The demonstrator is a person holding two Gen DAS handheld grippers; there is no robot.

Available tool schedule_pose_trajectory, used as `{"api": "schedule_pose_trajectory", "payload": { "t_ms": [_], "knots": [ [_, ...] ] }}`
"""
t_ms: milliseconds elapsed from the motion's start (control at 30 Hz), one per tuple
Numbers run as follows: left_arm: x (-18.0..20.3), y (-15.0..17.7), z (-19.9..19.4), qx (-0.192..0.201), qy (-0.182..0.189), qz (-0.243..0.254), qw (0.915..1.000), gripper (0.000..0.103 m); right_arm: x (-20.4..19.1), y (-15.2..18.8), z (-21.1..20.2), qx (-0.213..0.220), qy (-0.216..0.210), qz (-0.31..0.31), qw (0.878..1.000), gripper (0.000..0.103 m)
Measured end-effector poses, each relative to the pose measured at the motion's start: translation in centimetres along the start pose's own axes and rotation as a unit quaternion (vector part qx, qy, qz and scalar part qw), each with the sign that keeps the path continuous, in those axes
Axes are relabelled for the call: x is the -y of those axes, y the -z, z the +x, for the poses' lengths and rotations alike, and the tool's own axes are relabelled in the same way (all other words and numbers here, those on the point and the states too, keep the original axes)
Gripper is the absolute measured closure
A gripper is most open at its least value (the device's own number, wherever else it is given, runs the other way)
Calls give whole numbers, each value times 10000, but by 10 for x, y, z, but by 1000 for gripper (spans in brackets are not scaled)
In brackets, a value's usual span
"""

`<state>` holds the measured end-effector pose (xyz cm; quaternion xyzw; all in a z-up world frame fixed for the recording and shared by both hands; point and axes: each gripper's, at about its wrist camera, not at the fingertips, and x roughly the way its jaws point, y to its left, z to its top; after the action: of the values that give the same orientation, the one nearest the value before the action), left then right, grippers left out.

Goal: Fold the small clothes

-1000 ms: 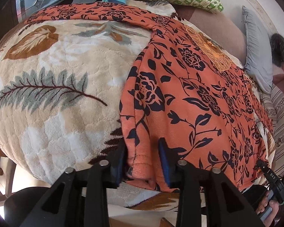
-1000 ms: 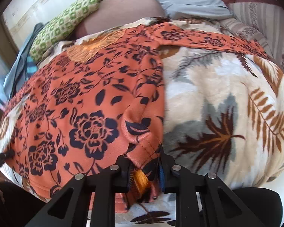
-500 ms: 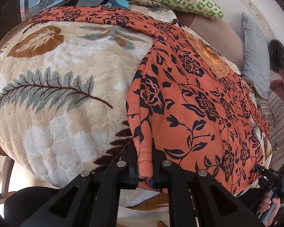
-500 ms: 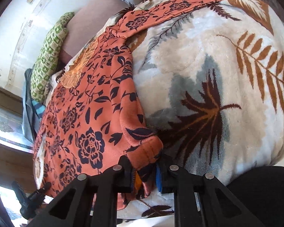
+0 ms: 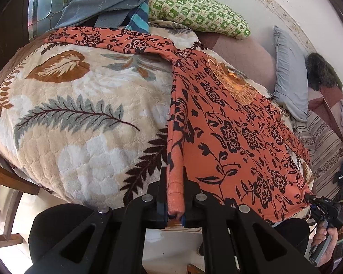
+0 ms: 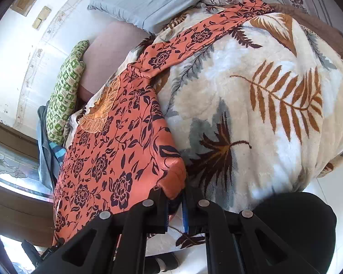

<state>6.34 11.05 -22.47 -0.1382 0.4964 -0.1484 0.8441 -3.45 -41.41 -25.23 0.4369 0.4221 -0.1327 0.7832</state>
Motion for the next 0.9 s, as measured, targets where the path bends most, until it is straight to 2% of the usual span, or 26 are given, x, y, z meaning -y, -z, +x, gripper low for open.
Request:
{"api": "schedule_pose_trajectory", "payload": {
  "t_ms": [233,367,433,500,600,633,667,733,800,833,900],
  "knots": [
    [5,13,-17,-69,-132,289,9995,96,23,8,-21,-162,138,17,9998,94],
    [3,21,-12,-309,-266,396,9984,95,29,13,-25,-296,203,-8,9994,94],
    [0,22,-6,-448,-391,391,9975,91,33,14,-19,-559,151,39,9983,91],
    [0,19,-7,-436,-680,448,9957,91,37,12,-14,-817,88,138,9965,89],
    [4,12,-19,-153,-1181,738,9901,75,39,5,-15,-984,-81,41,9951,89],
    [7,6,-26,12,-1281,820,9884,64,39,1,-18,-974,-76,-42,9952,89],
    [9,0,-31,180,-1344,887,9868,53,41,-3,-23,-903,-112,-111,9958,89],
    [20,-15,-37,461,-1363,1018,9844,40,48,-13,-35,-609,-307,-103,9976,89],
    [37,-30,-34,643,-1334,1153,9822,34,60,-29,-45,-314,-592,148,9976,87],
    [48,-38,-28,694,-1294,1209,9817,30,64,-37,-48,-182,-752,311,9965,82],
    [72,-50,-11,804,-1093,1284,9824,21,74,-59,-49,145,-1035,628,9925,58]
  ]
}}
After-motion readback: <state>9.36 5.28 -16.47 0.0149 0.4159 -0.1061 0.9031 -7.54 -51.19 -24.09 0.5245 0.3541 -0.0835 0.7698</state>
